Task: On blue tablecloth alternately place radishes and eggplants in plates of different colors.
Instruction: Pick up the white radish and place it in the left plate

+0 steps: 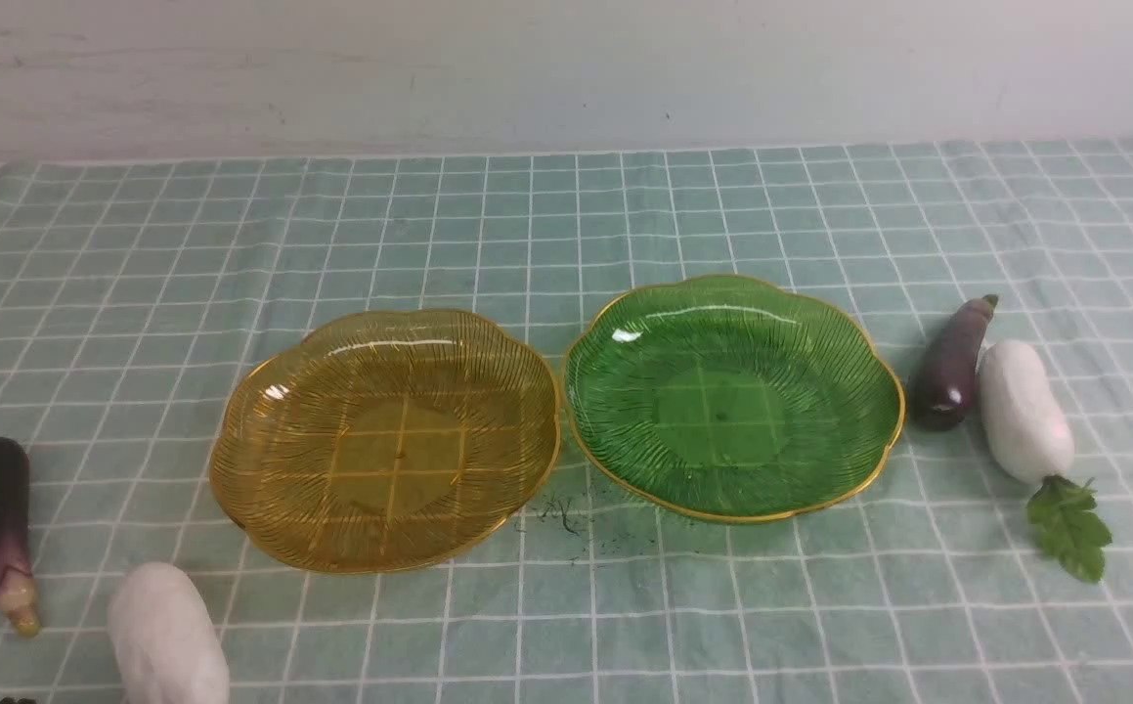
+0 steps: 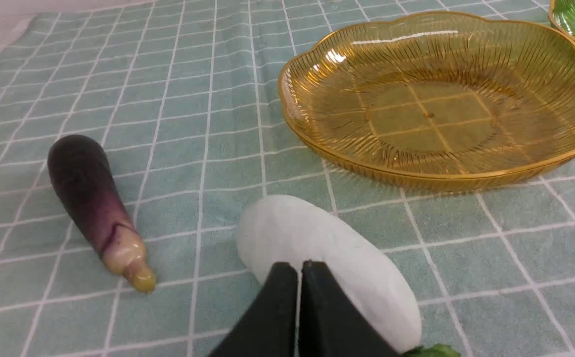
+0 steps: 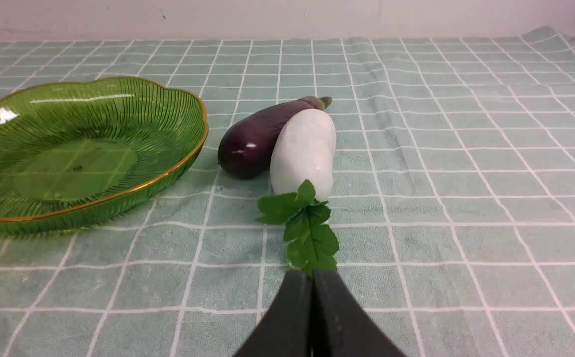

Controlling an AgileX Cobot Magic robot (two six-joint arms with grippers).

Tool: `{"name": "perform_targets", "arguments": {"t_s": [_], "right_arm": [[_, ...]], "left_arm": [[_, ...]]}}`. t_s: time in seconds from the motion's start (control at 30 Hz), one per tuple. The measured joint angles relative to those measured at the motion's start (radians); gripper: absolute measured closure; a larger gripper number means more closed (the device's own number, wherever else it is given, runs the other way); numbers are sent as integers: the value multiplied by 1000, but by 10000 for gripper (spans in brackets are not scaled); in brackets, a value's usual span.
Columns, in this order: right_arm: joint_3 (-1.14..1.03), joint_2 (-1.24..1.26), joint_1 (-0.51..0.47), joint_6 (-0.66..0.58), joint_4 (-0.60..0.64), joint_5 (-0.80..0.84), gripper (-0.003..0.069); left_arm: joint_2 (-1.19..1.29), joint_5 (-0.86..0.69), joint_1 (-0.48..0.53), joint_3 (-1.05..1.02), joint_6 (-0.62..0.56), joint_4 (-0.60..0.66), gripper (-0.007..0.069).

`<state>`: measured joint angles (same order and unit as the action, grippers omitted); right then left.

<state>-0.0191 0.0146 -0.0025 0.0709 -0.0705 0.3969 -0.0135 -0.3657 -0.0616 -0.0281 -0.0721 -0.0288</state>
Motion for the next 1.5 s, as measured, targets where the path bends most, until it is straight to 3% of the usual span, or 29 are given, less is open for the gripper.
{"name": "perform_targets", "arguments": {"t_s": [0.57,0.77,0.87,1.07,1.17,1.27,1.3,1.37,1.5], "right_arm": [[0,0,0,0,0,0,674],[0,0,0,0,0,0,674],[0,0,0,0,0,0,674],[0,0,0,0,0,0,674],[0,0,0,0,0,0,674],[0,0,0,-1,0,0,674],[0,0,0,-1,0,0,674],[0,0,0,-1,0,0,674],[-2,0,0,1,-1,-20,674]], "left_arm": [[0,14,0,0,16,15,632],[0,223,0,0,161,298,632],[0,347,0,0,170,391,632],[0,651,0,0,177,511,632],[0,716,0,9,177,528,632],[0,647,0,73,177,535,632],[26,529,0,158,159,535,632],[59,459,0,216,142,535,632],[319,78,0,421,60,516,632]]}}
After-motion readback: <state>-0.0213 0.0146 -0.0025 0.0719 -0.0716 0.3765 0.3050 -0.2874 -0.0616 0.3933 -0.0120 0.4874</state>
